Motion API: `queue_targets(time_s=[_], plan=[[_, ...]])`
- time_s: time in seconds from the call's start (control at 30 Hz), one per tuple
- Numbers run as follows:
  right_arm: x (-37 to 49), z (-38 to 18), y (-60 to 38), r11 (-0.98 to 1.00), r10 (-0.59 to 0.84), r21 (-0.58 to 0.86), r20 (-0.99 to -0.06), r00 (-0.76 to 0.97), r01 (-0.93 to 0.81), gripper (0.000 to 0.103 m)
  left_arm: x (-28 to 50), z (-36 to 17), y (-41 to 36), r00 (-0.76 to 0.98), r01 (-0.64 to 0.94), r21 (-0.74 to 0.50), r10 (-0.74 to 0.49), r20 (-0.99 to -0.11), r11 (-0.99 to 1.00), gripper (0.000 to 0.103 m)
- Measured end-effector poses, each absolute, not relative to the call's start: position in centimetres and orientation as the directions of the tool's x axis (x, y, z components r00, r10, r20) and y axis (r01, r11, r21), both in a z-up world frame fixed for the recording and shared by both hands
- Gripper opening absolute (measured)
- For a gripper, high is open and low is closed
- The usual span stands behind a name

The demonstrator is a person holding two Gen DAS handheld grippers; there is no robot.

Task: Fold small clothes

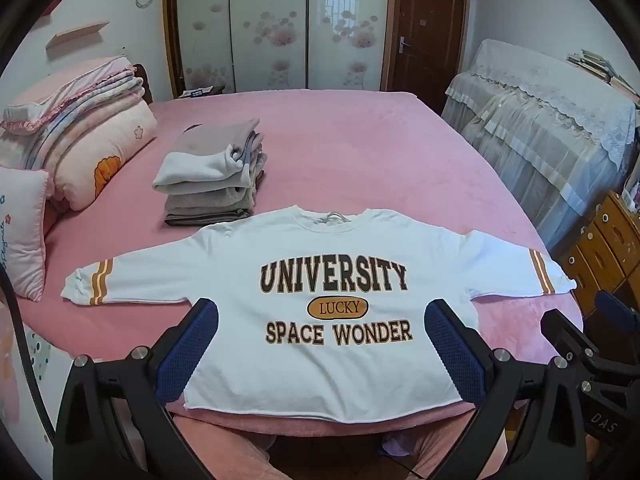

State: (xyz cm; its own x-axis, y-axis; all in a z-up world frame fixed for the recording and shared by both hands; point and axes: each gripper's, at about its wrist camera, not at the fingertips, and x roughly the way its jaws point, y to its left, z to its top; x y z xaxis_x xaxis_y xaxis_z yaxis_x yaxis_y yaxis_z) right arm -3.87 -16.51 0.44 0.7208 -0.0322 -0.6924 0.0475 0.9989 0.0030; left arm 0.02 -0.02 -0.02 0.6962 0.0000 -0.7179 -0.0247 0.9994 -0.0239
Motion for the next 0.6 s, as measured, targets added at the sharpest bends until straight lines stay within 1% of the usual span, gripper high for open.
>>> queue_targets(time_s=[0.43,0.6], plan=[[-3.79,0.52,-16.94,0.999,-0.022,0.014,-0.698,0.716,0.044,0.099,0.02,-0.38,0.64,0.698,-0.006,-0.055,-0.035,-0.715,0.998,0.102],[-3.93,0.29,-16.40,0.999,-0.019,0.018,-0.700,0.714,0.044,0.099,-0.12,-0.45,-0.26,0.688,0.005,-0.044,-0.035,-0.725,0.999,0.102]])
